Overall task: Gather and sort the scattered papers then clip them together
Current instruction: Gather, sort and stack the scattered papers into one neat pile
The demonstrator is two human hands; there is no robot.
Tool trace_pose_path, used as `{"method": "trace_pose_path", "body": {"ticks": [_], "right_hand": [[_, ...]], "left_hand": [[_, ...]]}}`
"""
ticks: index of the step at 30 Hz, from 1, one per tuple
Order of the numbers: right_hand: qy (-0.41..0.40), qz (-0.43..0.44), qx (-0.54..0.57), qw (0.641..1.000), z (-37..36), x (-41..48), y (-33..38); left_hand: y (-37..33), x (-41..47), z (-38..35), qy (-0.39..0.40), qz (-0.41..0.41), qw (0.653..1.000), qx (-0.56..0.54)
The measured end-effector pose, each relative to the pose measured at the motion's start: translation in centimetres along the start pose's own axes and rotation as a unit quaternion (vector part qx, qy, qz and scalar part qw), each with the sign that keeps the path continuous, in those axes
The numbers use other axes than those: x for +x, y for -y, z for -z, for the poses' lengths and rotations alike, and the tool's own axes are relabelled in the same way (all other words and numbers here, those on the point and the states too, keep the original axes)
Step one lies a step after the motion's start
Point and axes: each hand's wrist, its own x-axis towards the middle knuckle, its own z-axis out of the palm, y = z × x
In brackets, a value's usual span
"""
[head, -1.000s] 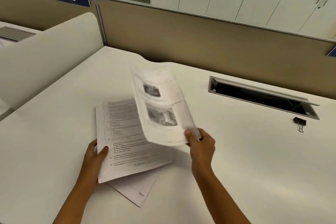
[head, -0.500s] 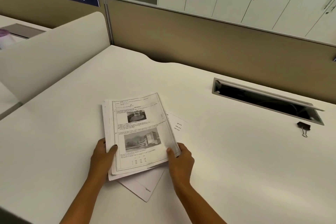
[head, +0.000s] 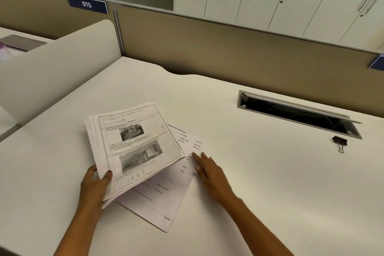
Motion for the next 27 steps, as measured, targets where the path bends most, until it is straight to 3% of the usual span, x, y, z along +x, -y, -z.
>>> {"method": "trace_pose_path", "body": {"ticks": [3, 6, 9, 13, 17, 23, 27], "right_hand": [[0.056, 0.063, 0.029, 0.996, 3.2, 1.0, -1.8], [0.077, 0.018, 0.073, 0.994, 6.2, 2.1, -3.2], [0.026, -0.041, 0.086, 0.995, 7.3, 2.8, -3.6], [-0.132, -0.009, 0.072, 0.989, 6.2, 1.3, -1.3], [-0.082, -0.096, 0.244, 0.962, 4.5, -0.5, 2.8], [-0.136, -0.233, 0.26, 0.927, 3.0, -2.4, 4.5], [-0.11, -0.242, 0.186, 0.946, 2.1, -2.7, 4.7]], "left_hand": [[-0.3, -0.1, 0.6, 0.001, 0.002, 1.0, 0.0], [-0.4, -0.3, 0.8, 0.006, -0.005, 1.0, 0.017], [-0.5, -0.8, 0.6, 0.022, -0.019, 0.999, 0.037], [-1.3, -1.9, -0.3, 0.057, -0.058, 0.994, 0.067], [-1.6, -2.8, -1.9, 0.082, -0.107, 0.986, 0.102], [-1.6, -3.2, -3.7, 0.122, -0.114, 0.975, 0.149], [-1.5, -3.6, -5.0, 0.116, -0.163, 0.962, 0.185]]}}
